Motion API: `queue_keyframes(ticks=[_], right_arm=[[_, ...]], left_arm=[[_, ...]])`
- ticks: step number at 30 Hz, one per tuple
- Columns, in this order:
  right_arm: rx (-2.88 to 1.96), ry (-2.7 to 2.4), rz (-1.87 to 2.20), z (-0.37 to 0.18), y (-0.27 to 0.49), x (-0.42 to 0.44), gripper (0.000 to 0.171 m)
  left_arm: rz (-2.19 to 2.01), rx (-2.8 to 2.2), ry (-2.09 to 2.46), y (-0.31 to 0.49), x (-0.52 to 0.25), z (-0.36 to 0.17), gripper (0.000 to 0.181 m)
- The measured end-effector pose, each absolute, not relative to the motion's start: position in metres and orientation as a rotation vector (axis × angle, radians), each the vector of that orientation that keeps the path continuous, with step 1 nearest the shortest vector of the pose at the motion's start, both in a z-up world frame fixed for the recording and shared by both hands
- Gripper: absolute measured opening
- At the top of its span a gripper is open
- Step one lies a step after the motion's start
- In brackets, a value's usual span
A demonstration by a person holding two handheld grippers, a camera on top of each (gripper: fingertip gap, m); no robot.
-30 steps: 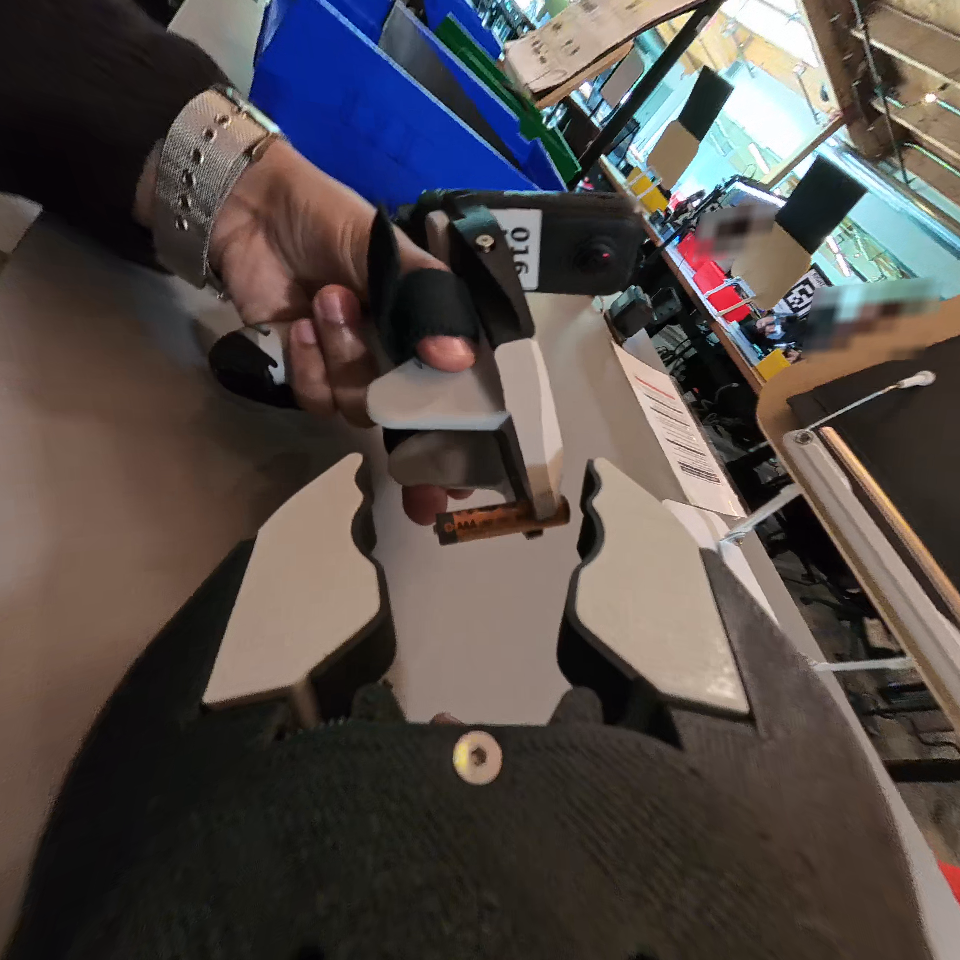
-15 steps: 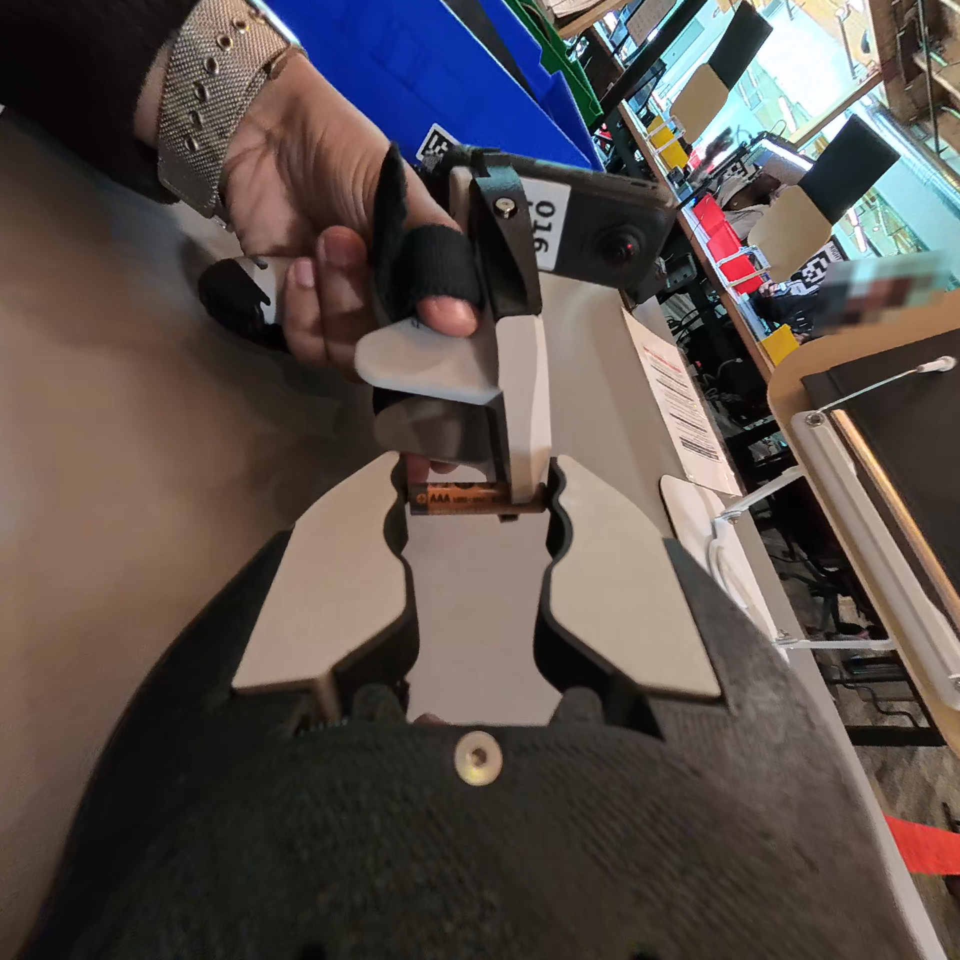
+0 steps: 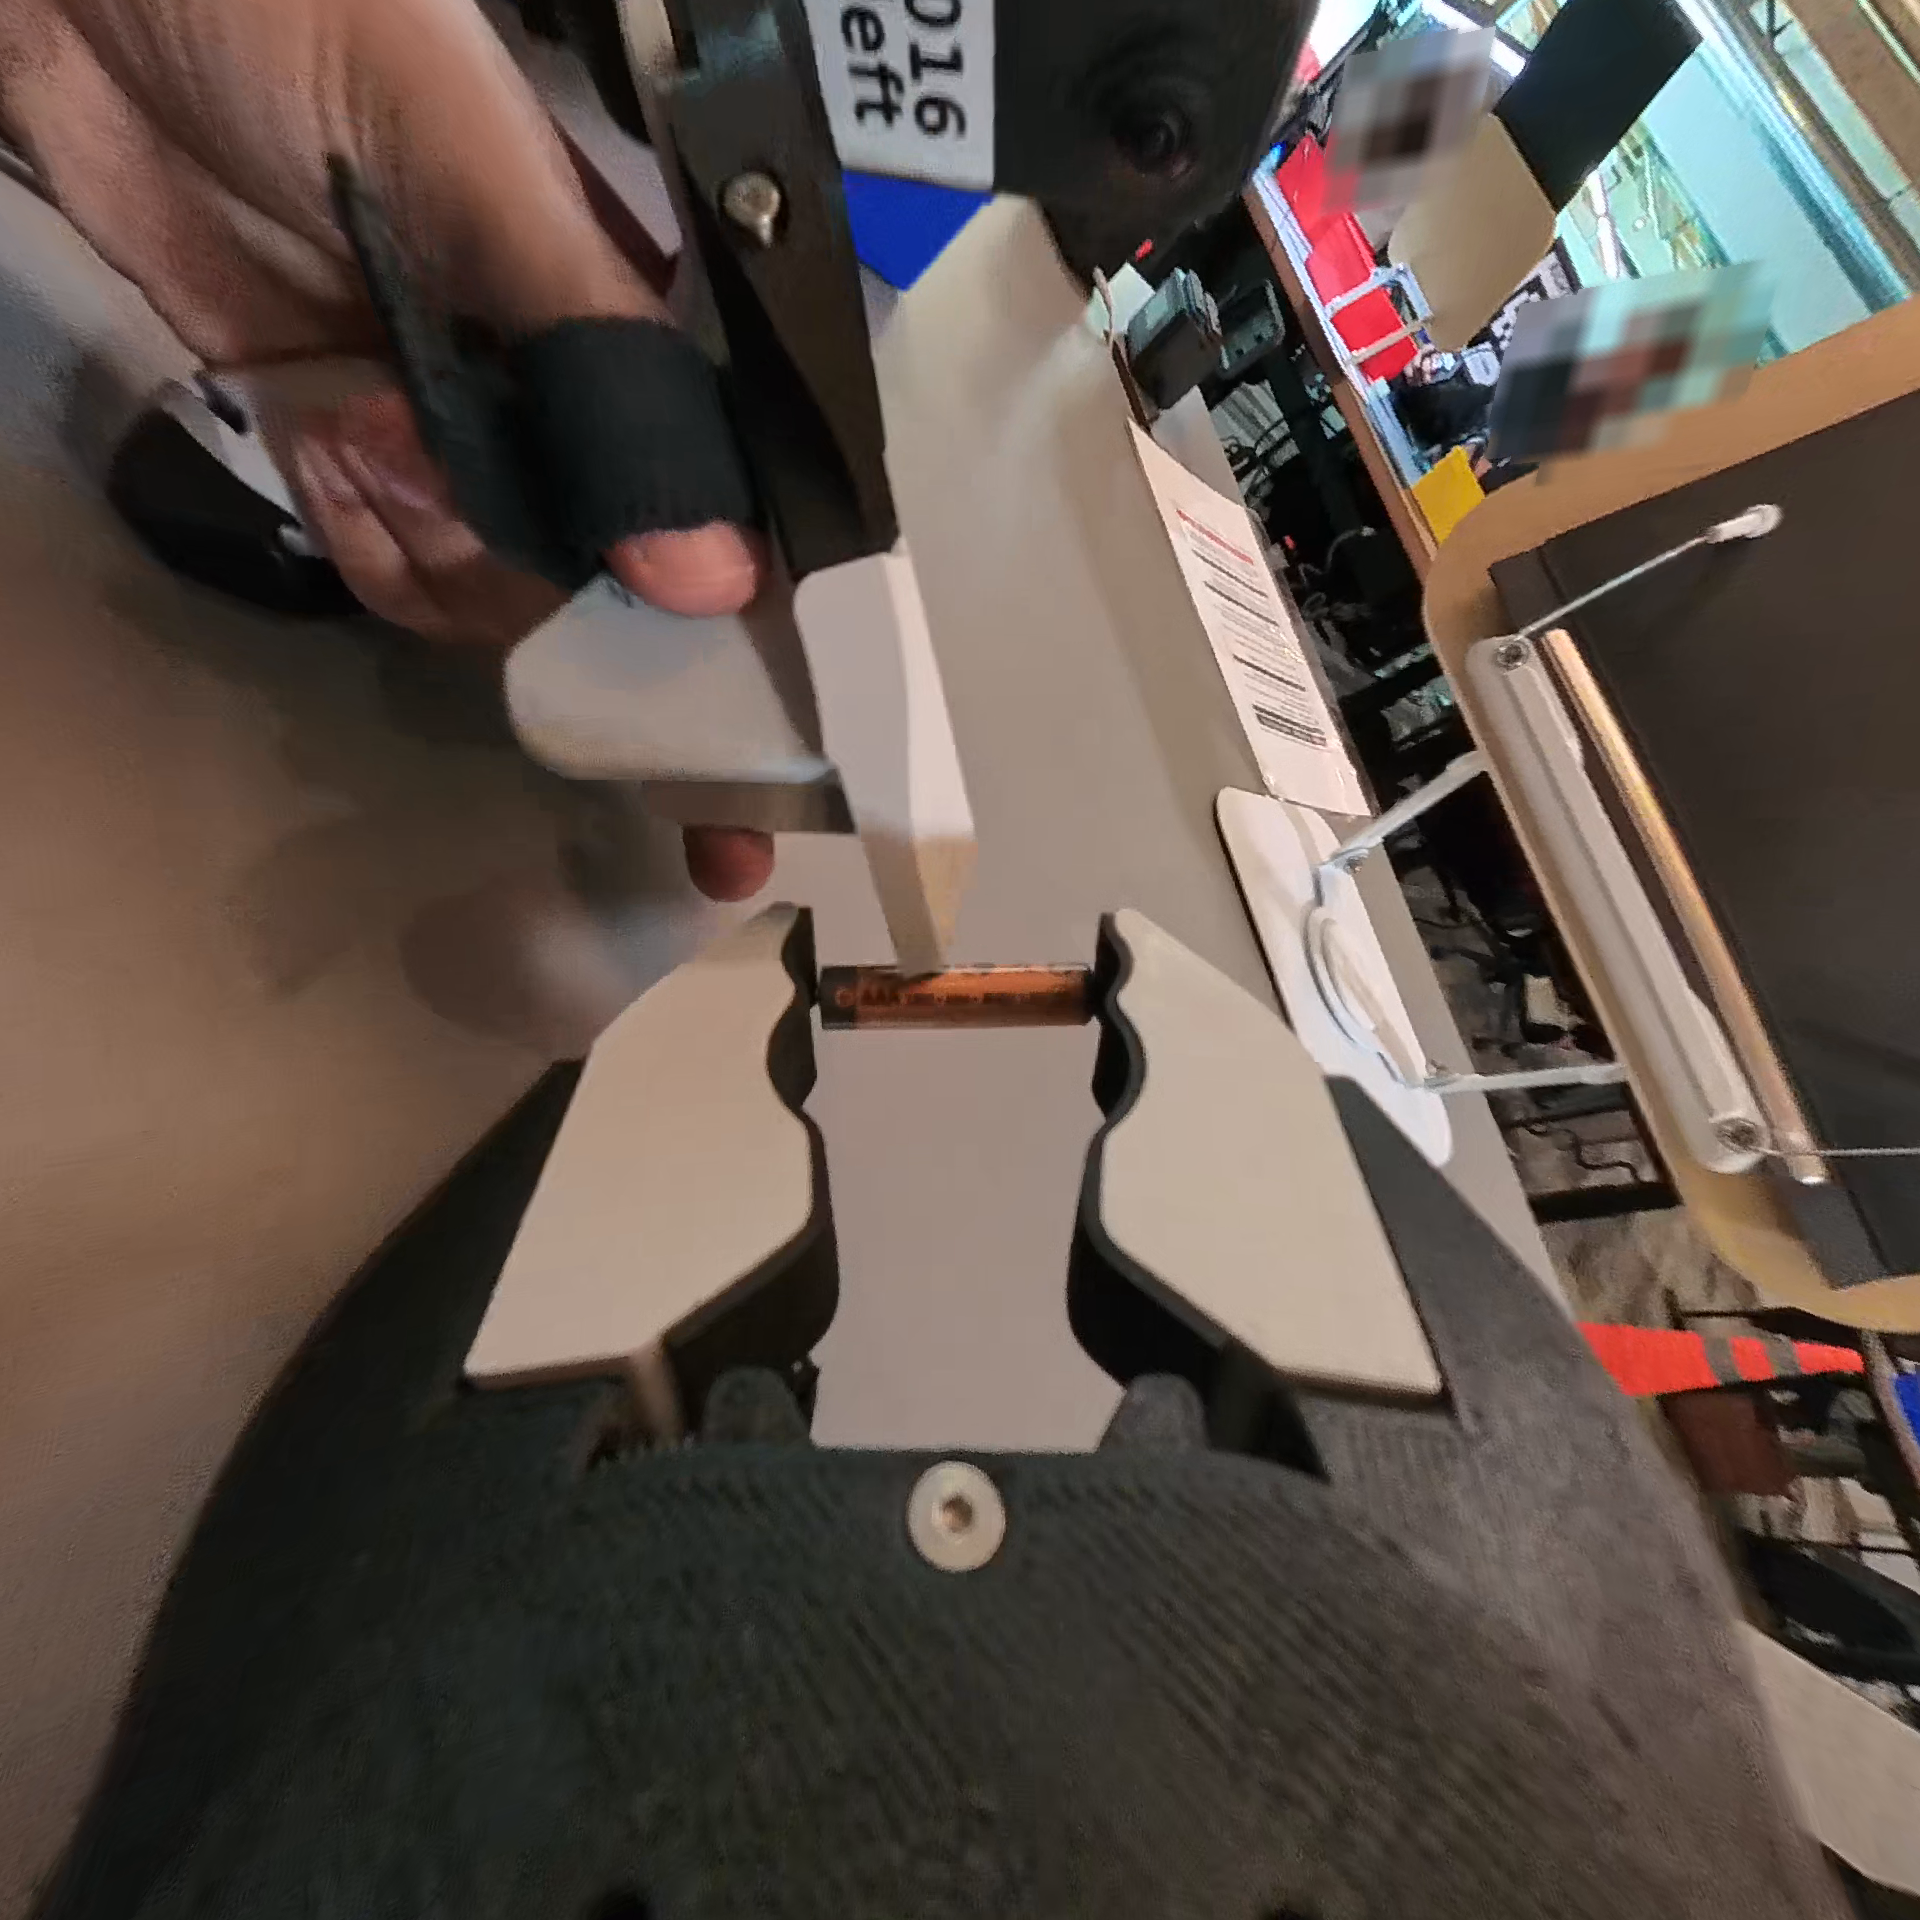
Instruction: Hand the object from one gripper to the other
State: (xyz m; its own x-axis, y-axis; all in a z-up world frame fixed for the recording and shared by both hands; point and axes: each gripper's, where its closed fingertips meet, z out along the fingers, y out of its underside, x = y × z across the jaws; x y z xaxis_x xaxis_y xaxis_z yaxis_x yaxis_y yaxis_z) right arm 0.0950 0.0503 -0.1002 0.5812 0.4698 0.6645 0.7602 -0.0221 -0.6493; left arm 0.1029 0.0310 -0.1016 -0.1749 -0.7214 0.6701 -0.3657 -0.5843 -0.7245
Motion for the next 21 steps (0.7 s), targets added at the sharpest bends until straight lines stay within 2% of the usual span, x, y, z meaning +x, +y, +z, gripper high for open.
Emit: queue_keyframes(ticks=[12,21], right_arm=[[-1.704,-1.115,-0.693,-0.11,0.058,0.109,0.052],[-1.698,-1.123,-0.719,-0.11,0.058,0.104,0.052]], left_arm=[[-1.41,-1.786,1.293,0.034,0.111,-0.115,0.03],[-1.335,-1.724,1.324,0.03,0.113,-0.112,0.02]])
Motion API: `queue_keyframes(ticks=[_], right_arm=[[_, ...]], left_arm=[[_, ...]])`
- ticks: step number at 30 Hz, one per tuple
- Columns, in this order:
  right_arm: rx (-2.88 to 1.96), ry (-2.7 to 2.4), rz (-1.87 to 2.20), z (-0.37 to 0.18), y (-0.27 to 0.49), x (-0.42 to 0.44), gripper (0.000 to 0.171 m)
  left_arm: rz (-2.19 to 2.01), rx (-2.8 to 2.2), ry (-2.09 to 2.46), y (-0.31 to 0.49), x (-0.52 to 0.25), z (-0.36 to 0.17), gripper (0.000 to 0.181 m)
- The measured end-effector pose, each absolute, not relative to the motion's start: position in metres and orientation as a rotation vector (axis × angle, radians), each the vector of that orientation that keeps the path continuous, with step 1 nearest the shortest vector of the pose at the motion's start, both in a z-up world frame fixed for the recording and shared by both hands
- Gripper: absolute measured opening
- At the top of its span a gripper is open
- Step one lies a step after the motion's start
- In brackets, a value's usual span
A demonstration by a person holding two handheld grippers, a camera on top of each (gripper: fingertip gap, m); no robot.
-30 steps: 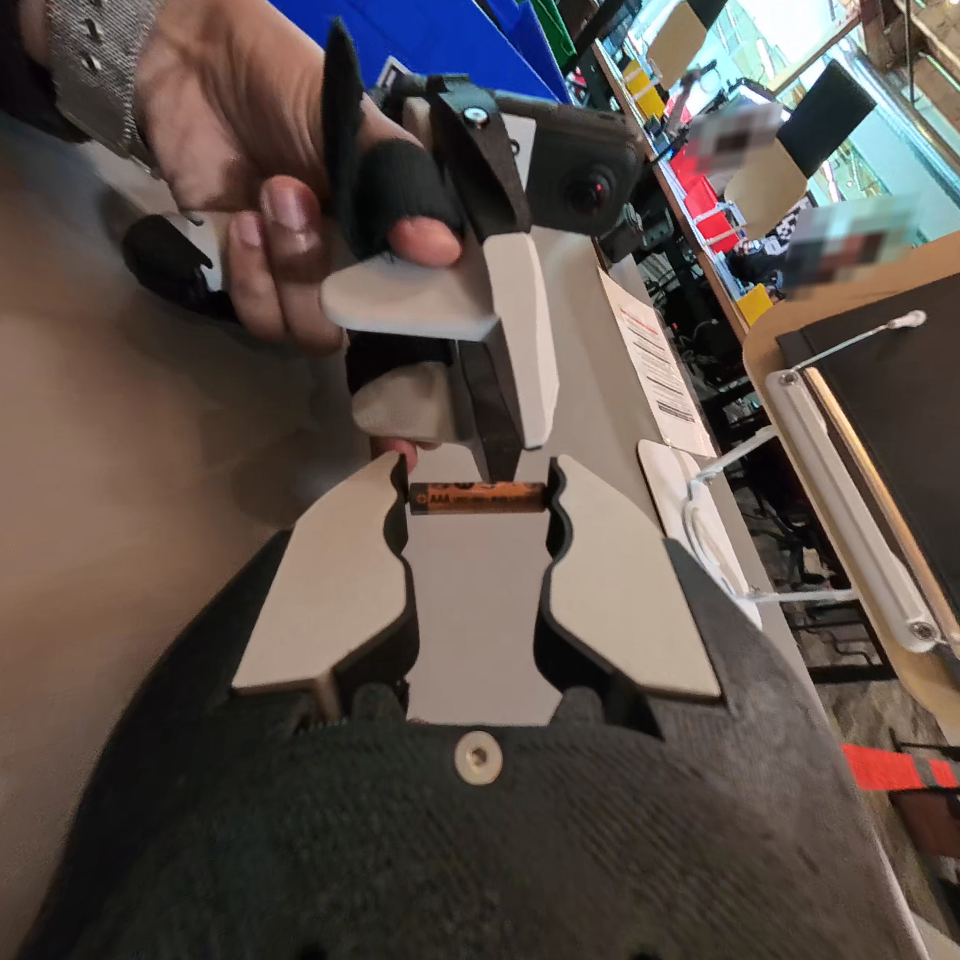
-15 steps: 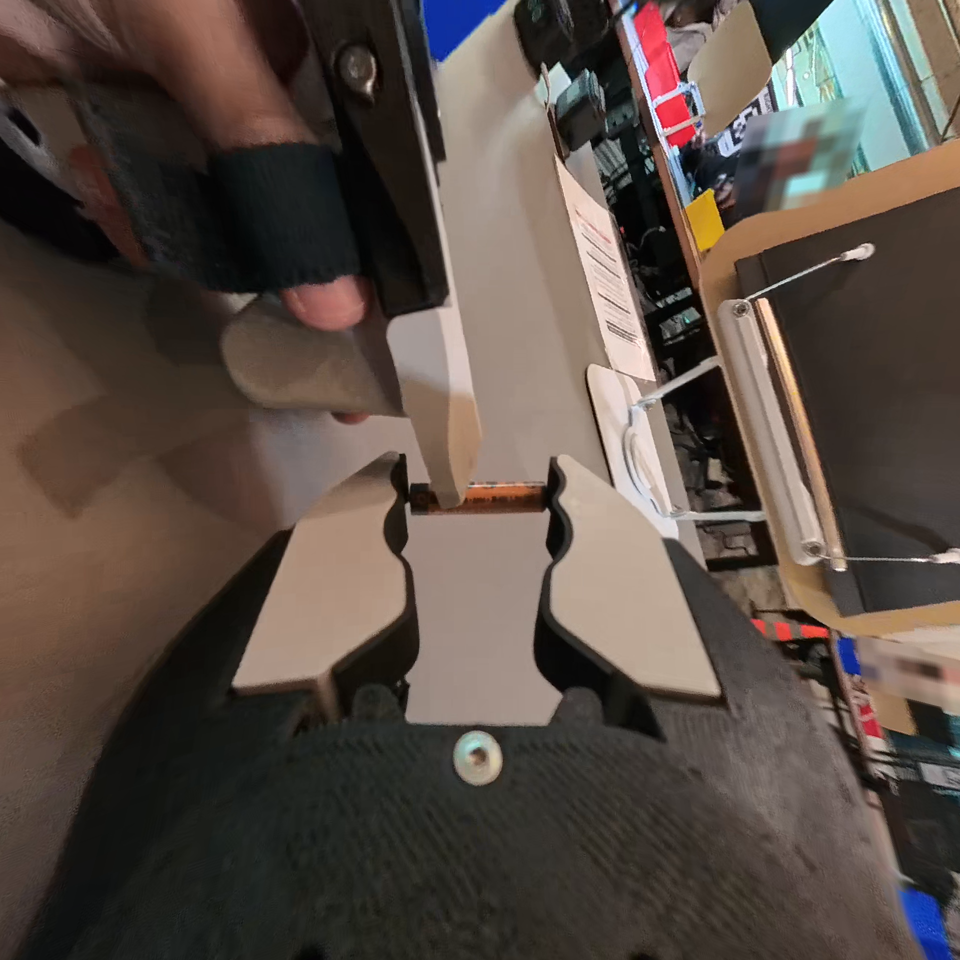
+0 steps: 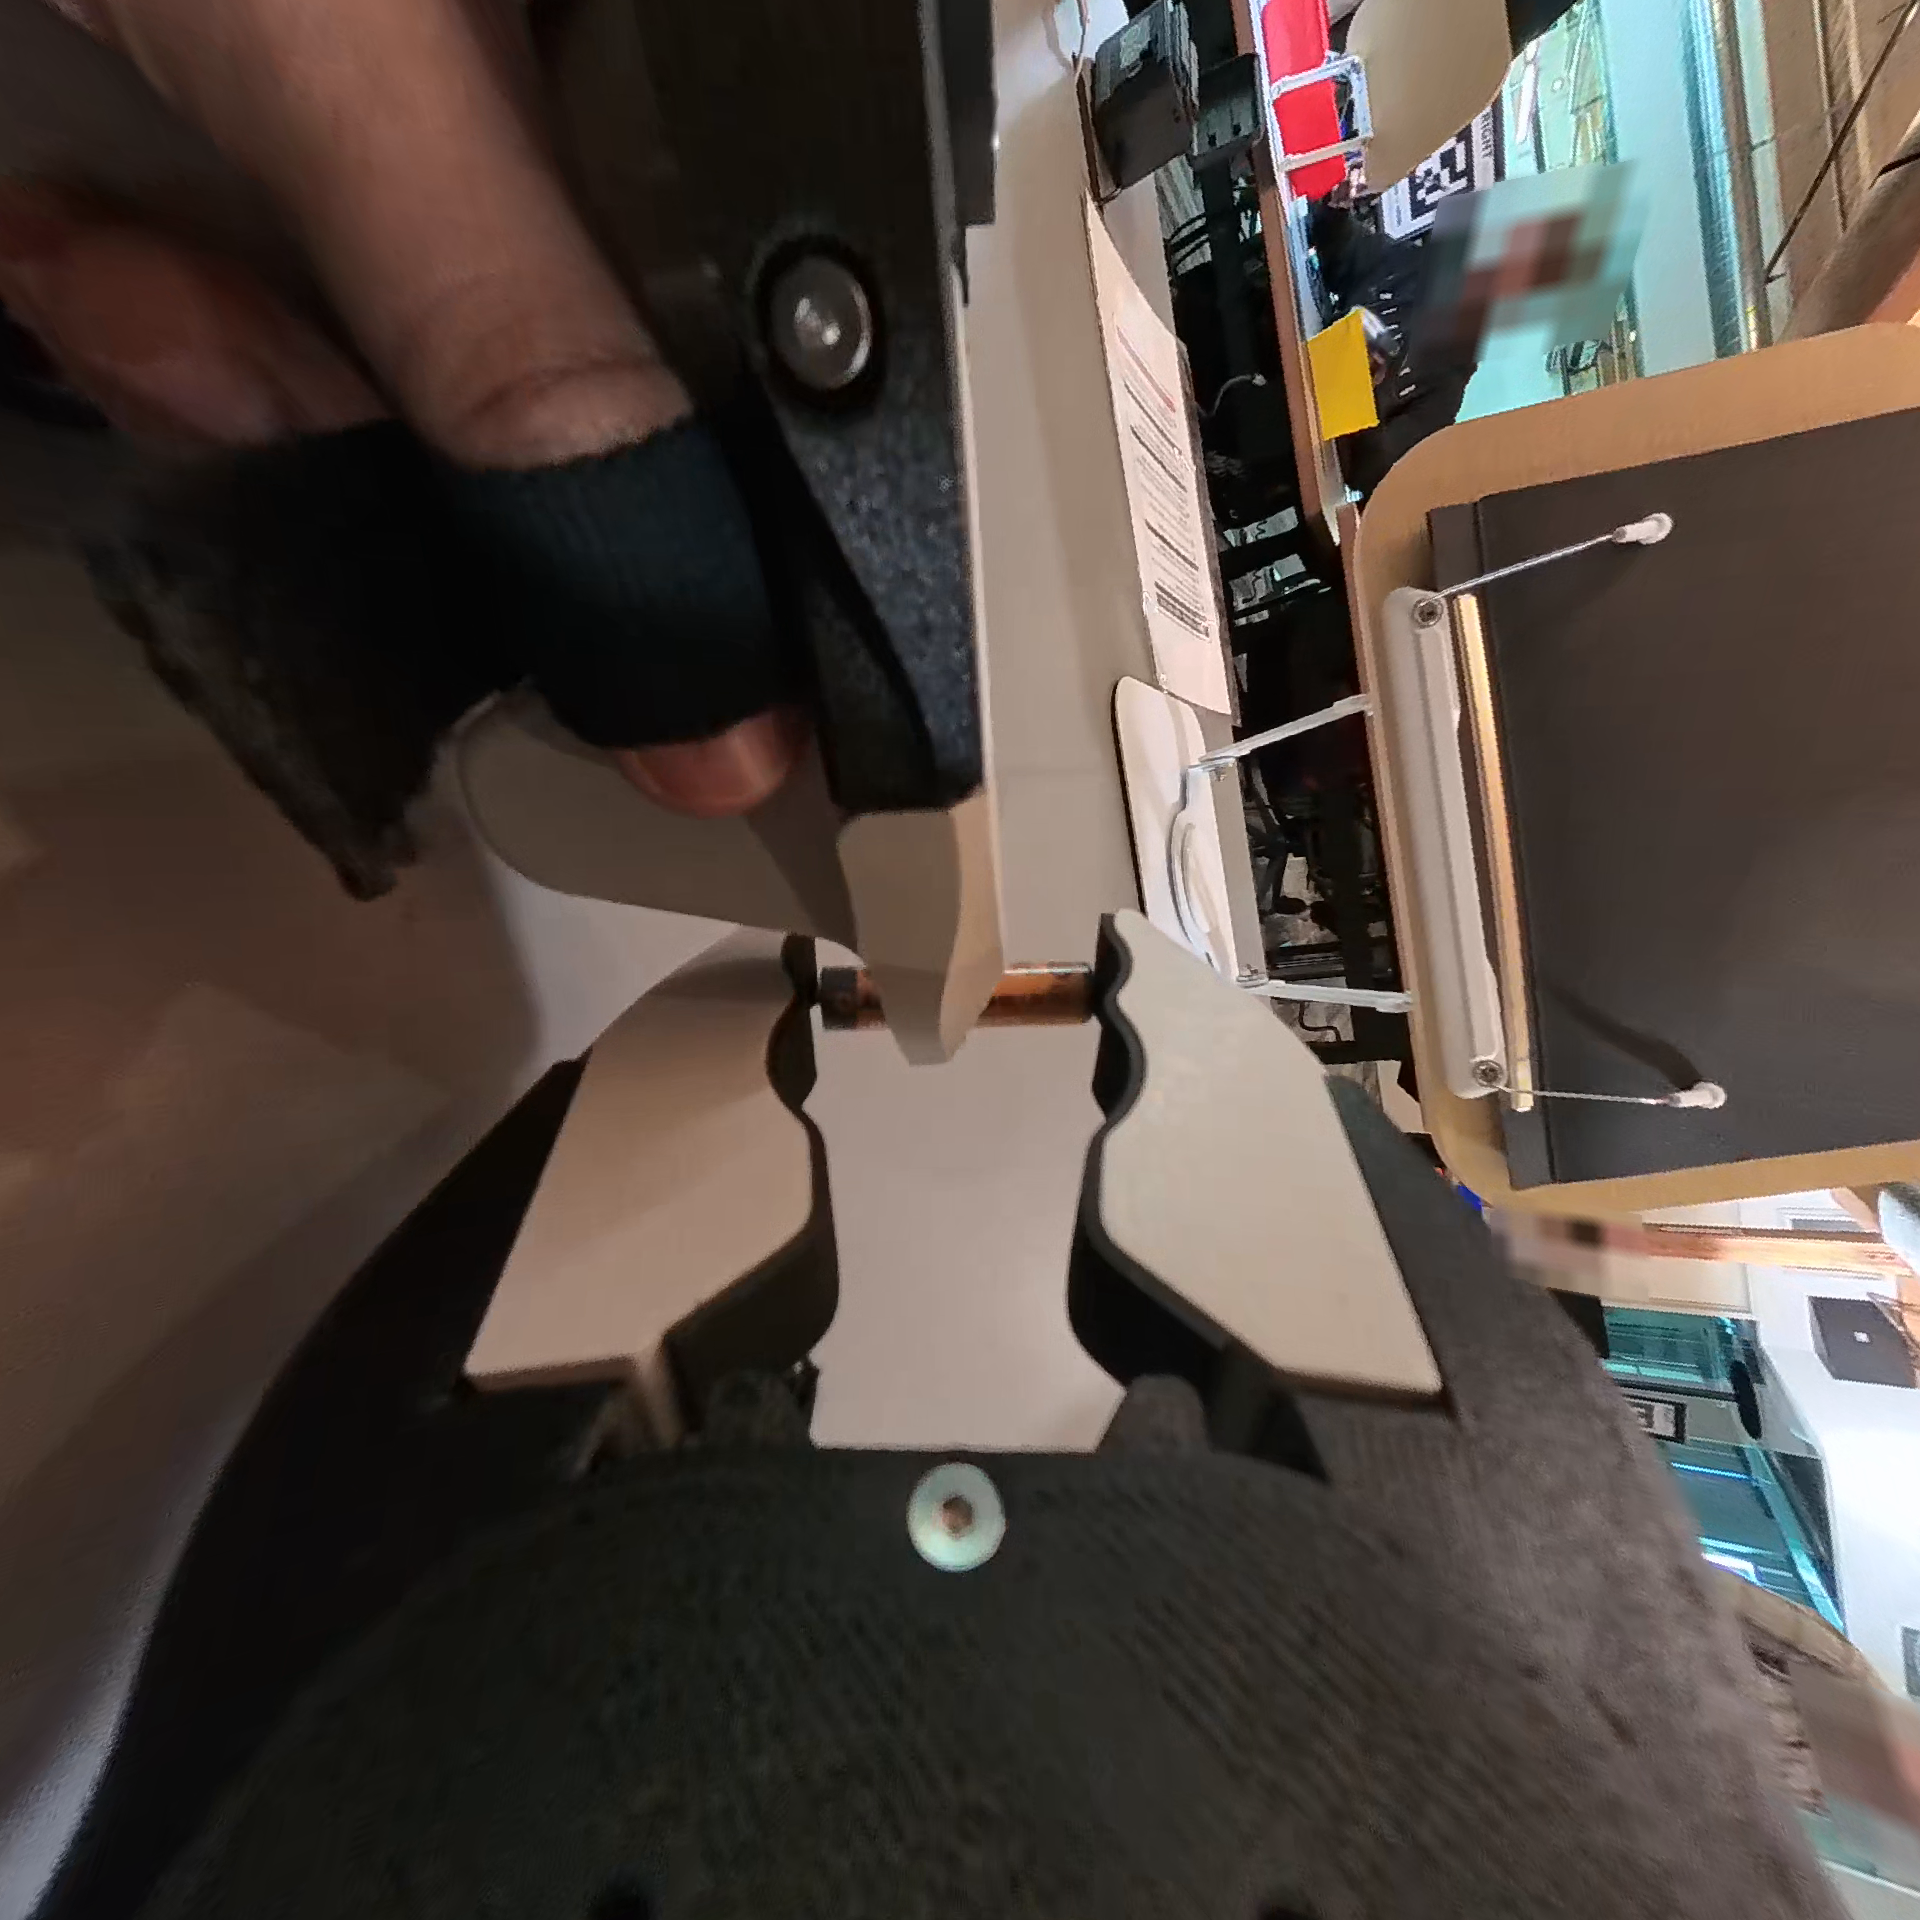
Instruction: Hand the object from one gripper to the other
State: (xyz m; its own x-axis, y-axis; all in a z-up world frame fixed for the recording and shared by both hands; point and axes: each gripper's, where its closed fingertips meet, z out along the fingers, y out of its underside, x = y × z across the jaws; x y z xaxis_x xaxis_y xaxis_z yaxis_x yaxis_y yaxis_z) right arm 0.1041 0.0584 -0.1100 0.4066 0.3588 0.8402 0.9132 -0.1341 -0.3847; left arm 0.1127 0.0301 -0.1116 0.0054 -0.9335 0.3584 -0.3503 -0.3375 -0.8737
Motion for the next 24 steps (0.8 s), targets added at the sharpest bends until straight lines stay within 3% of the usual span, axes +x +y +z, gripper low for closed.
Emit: queue_keyframes(ticks=[9,13,18,24], right_arm=[[-1.689,-1.079,-0.66,-0.106,0.059,0.104,0.053],[-1.691,-0.959,-0.561,-0.096,0.061,0.115,0.063],[-1.761,-0.717,-0.304,-0.088,0.065,0.132,0.069],[-1.72,-0.383,0.165,-0.061,0.061,0.139,0.062]], left_arm=[[-1.369,-1.713,1.311,0.031,0.112,-0.109,0.013],[-1.395,-1.721,1.223,0.046,0.108,-0.102,0.012],[-1.558,-1.723,1.072,0.061,0.102,-0.089,0.012],[-1.622,-1.677,1.065,0.057,0.102,-0.081,0.012]])
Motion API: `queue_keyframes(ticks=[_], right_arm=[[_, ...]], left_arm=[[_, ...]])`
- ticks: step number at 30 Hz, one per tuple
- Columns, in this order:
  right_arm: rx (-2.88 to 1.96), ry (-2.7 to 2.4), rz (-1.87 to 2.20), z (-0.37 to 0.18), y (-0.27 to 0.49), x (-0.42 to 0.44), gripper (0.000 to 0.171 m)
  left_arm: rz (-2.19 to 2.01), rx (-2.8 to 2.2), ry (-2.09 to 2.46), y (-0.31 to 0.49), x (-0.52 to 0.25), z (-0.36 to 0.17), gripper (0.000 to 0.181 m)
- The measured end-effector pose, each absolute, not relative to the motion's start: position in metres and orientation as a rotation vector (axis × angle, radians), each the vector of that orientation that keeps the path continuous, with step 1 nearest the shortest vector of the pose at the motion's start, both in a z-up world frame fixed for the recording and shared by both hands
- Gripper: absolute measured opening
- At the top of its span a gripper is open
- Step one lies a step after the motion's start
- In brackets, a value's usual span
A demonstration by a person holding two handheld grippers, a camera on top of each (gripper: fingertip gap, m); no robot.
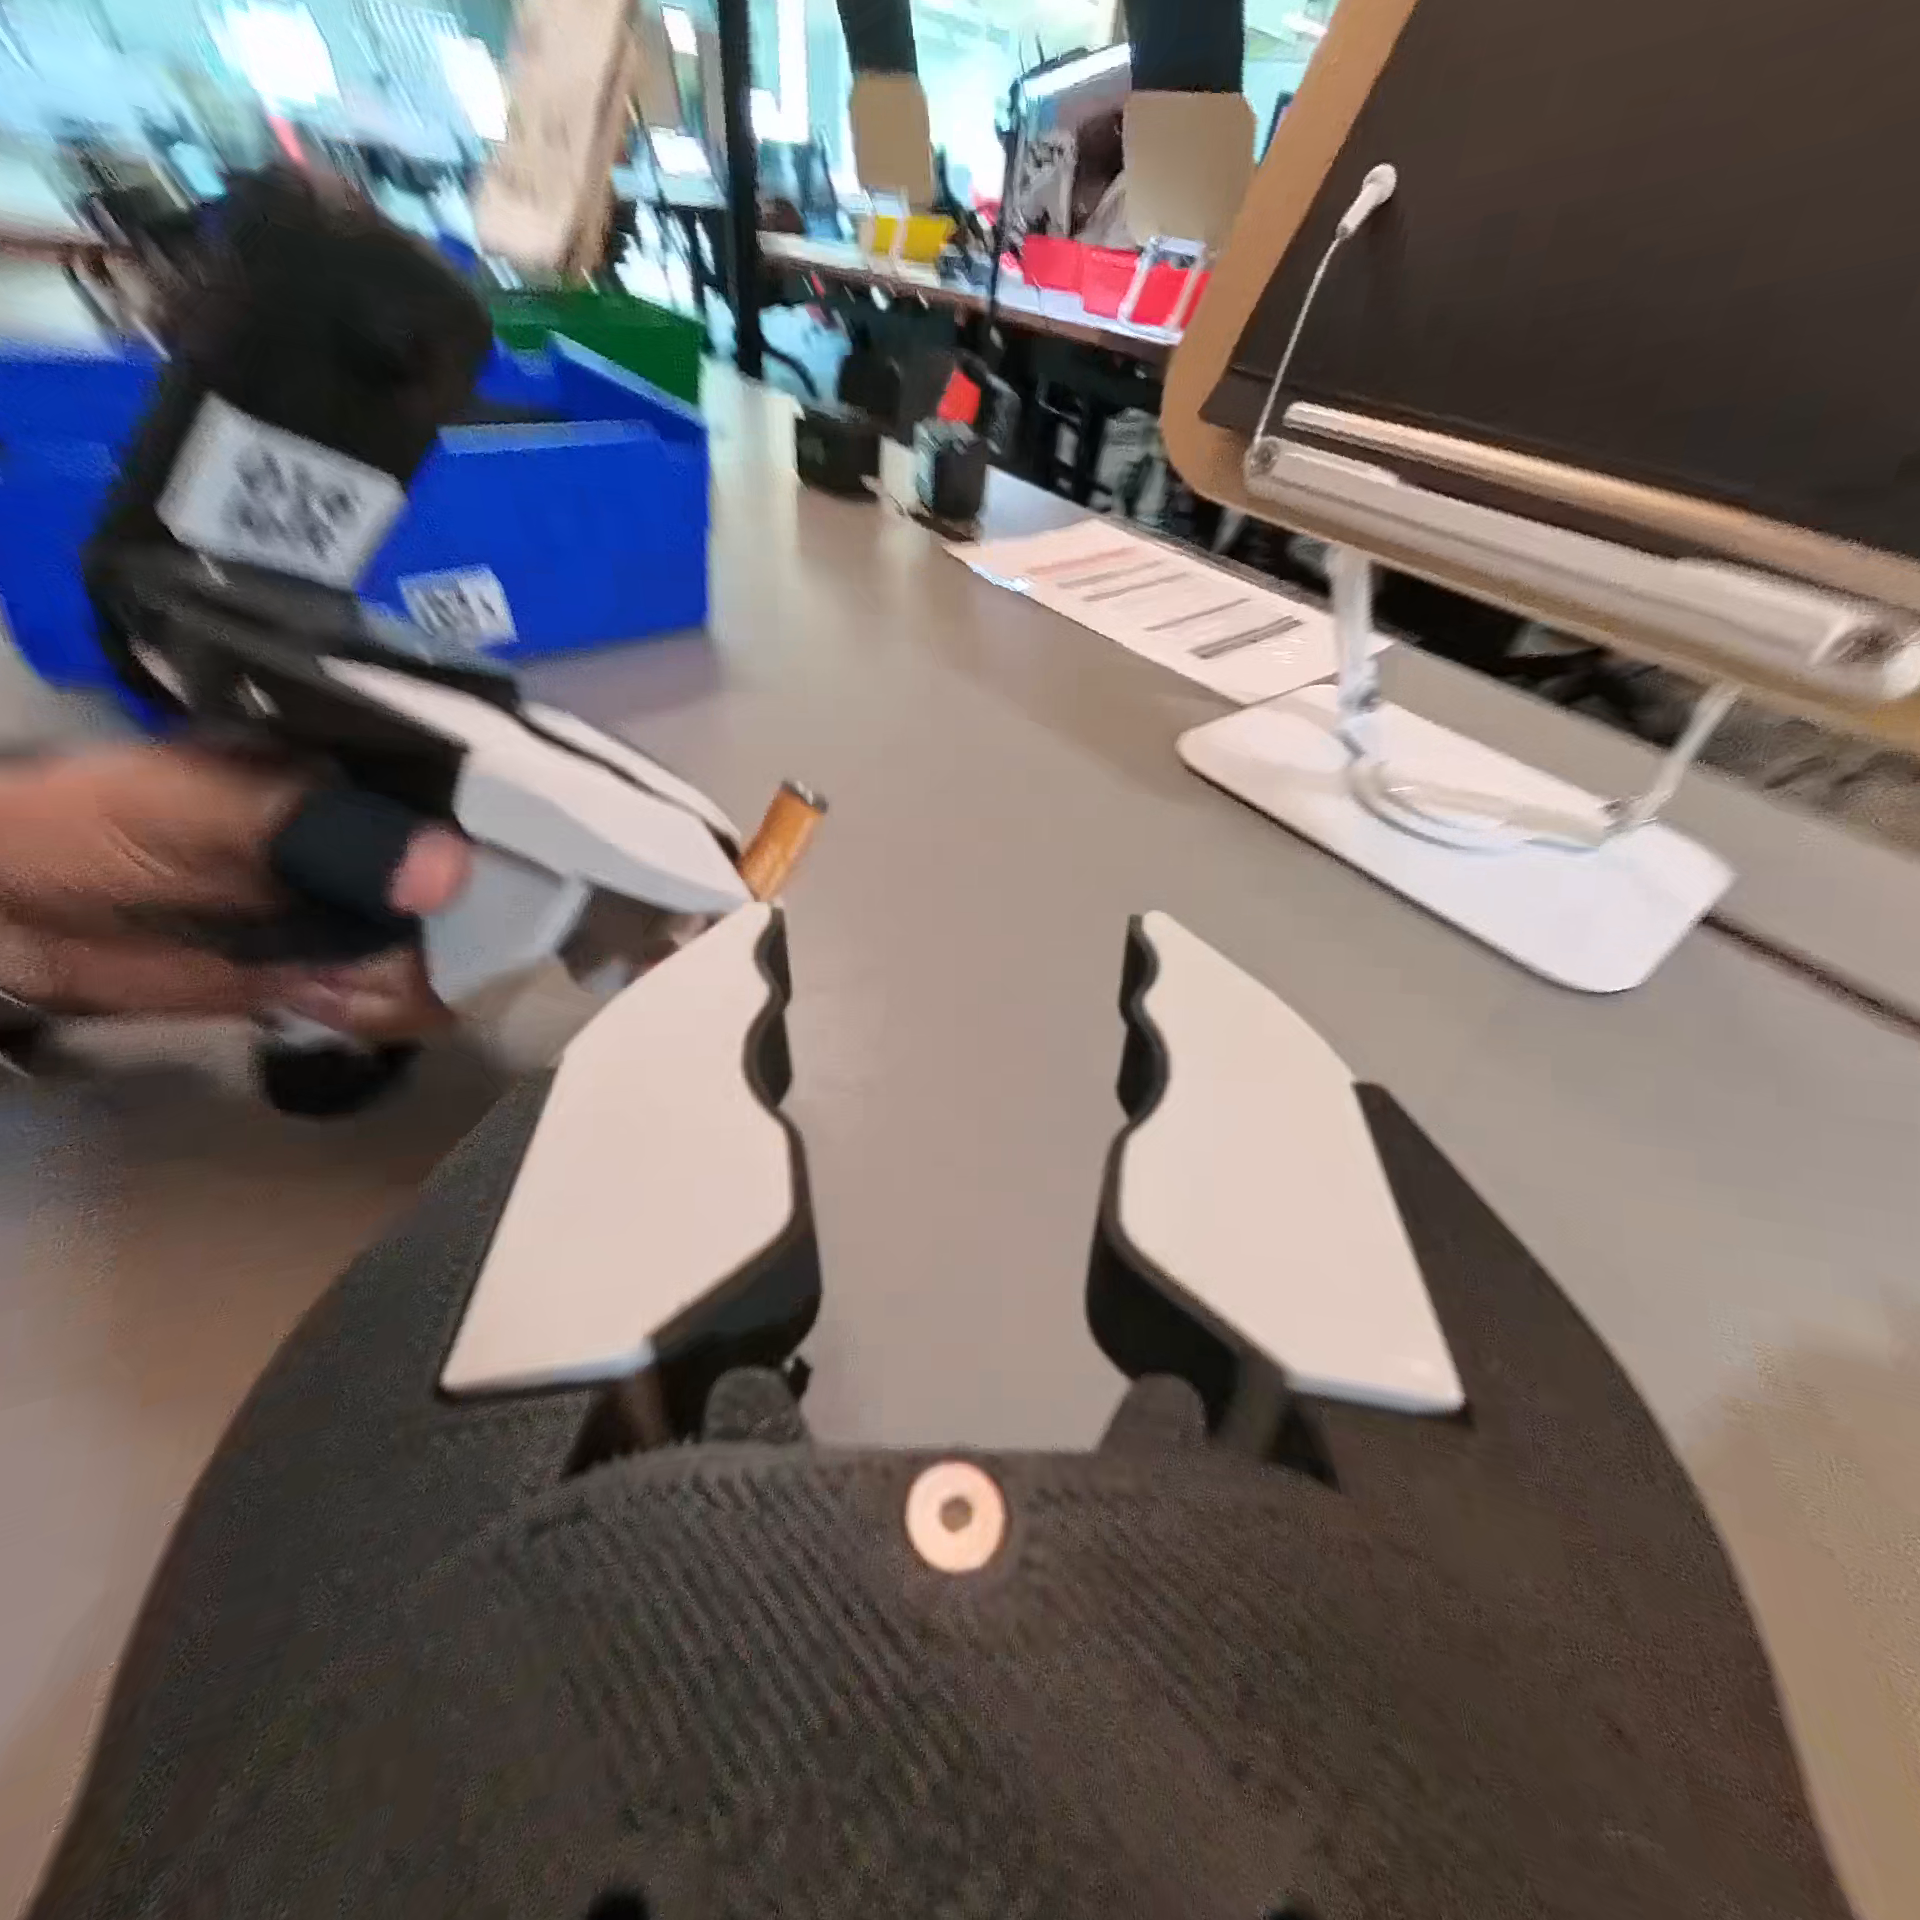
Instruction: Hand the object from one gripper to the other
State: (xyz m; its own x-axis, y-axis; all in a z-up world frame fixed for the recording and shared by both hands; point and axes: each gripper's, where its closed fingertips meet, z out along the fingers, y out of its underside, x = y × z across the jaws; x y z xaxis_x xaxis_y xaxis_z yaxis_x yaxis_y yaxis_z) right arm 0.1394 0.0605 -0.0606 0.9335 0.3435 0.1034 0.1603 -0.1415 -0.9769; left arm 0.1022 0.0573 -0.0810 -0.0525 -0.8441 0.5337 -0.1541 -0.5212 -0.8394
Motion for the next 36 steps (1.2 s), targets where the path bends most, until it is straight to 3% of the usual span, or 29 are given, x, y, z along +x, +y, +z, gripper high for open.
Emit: queue_keyframes(ticks=[5,8,24,36], right_arm=[[-1.623,-0.181,0.772,-0.04,0.048,0.126,0.035],[-1.548,-0.106,0.949,-0.03,0.044,0.128,0.028],[-1.622,-0.271,1.048,-0.041,0.035,0.096,0.011],[-1.603,-0.276,1.011,-0.037,0.035,0.099,0.01]], left_arm=[[-1.637,-1.617,1.1,0.048,0.105,-0.076,0.012],[-1.635,-1.577,1.132,0.043,0.105,-0.073,0.012],[-1.67,-1.407,1.283,0.011,0.107,-0.063,0.012],[-1.683,-1.398,1.229,0.016,0.107,-0.059,0.016]])
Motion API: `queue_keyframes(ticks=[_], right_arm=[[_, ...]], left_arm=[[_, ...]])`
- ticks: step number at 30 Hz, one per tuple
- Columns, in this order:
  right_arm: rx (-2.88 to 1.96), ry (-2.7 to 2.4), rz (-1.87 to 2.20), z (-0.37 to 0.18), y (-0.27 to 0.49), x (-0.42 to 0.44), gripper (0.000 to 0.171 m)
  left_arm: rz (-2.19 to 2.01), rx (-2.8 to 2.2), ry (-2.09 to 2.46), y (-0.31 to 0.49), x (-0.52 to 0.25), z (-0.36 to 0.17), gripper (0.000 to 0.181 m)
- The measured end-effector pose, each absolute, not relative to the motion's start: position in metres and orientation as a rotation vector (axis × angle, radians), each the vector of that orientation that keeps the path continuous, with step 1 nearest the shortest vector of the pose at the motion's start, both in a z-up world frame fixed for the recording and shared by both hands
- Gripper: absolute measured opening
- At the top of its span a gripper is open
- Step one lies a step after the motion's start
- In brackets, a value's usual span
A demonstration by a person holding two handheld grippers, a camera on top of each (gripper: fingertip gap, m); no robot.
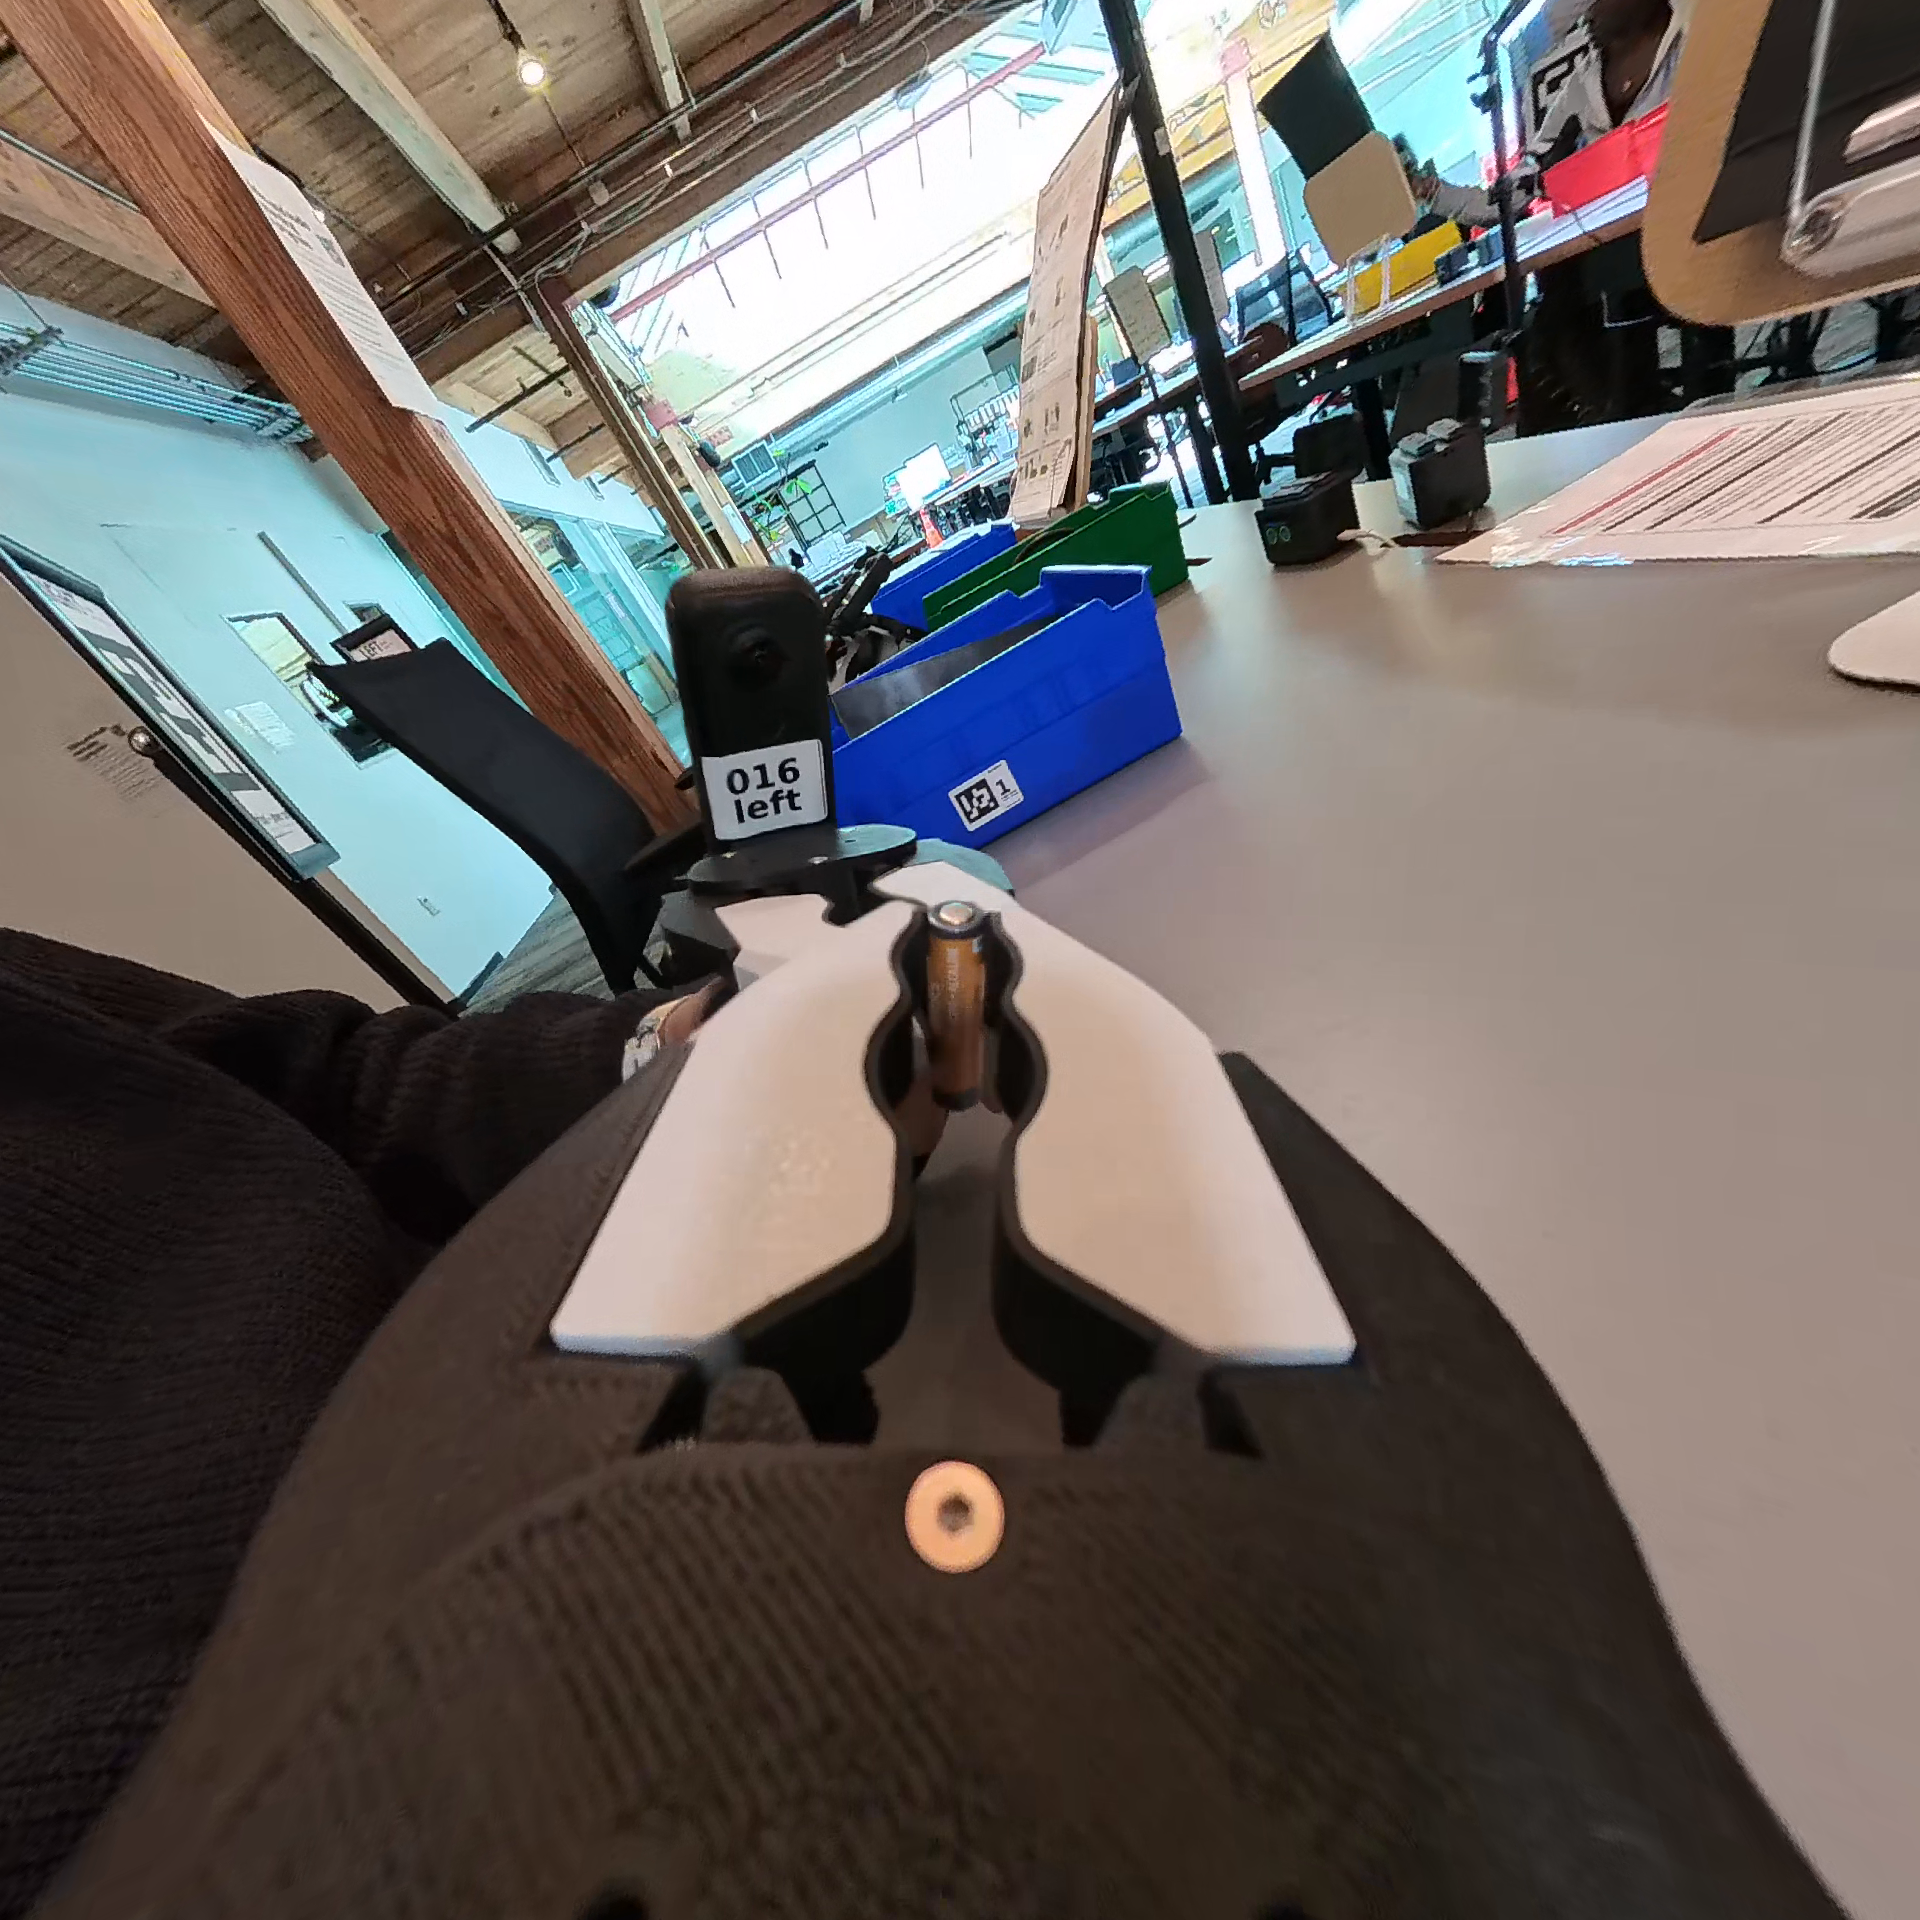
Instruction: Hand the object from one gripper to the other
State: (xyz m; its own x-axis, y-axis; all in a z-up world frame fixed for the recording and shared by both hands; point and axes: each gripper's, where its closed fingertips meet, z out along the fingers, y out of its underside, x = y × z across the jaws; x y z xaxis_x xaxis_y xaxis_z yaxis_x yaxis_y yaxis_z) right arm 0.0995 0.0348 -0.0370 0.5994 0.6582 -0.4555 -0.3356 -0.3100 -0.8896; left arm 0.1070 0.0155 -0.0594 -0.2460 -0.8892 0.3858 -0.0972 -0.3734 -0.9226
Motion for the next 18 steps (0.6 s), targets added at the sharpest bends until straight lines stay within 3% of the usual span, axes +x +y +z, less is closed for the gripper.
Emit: queue_keyframes(ticks=[18], right_arm=[[-1.54,-0.248,1.043,-0.027,0.033,0.106,0.01]], left_arm=[[-1.694,-1.418,1.306,0.001,0.112,-0.069,0.016]])
